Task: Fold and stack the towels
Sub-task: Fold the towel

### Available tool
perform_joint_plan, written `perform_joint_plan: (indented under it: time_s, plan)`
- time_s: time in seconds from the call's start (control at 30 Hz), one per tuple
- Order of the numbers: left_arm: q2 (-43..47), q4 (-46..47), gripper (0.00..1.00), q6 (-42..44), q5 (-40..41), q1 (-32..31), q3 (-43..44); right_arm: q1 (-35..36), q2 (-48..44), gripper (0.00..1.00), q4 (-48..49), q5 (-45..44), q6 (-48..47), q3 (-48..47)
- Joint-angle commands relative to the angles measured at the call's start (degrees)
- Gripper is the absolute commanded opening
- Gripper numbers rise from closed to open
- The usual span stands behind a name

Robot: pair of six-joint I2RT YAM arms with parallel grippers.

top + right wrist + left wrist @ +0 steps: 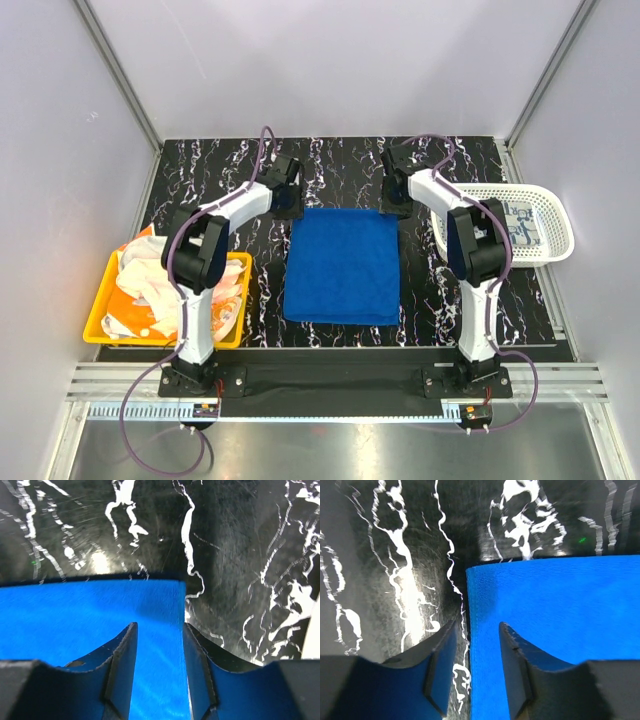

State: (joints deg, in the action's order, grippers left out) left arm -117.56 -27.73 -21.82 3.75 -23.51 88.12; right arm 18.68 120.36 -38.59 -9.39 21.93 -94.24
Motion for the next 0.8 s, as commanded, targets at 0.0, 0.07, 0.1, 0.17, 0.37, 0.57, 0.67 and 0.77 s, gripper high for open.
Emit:
perform_joint_plan:
  time_s: [0.0,0.07,0.1,0.17,0.37,0.57,0.67,0.77]
  plan:
    - [-0.6,0.1,0.45,0.6,1.4,0.5,3.6,-0.9,2.1,0.48,-0.1,-2.3,-2.2,-3.3]
    - [-1.2,1.0,0.46,0.3,1.0,0.6,3.6,-1.5,2.9,0.49,0.9,-1.9,-2.4,-3.3]
    - [-1.5,1.0,0.46,0.2,1.1,0.7,3.8,-1.7,3.2,0.49,1.0,-1.8,-2.4,-3.4]
    - [-2.6,1.4,0.46,-0.1,0.8,0.7,3.9,-1.8,3.4,0.49,1.8,-1.7,-2.8,-3.0]
    - [-4.1,3.2,0.46,-1.6,1.1,0.8,2.4,-2.2,4.4,0.49,3.7,-1.3,-3.7,-2.9]
    - [-2.9,6.5,0.46,-3.5,-0.4,1.4,-0.2,-2.3,3.3,0.48,8.5,1.3,-5.0,-0.8]
    - [-2.8,7.2,0.46,-4.1,-0.5,2.0,-0.7,-2.4,3.4,0.48,9.8,1.7,-5.4,-0.7]
    - [-2.9,7.9,0.47,-4.4,-1.5,2.8,-0.5,-2.7,4.1,0.48,10.2,2.2,-5.9,-1.4]
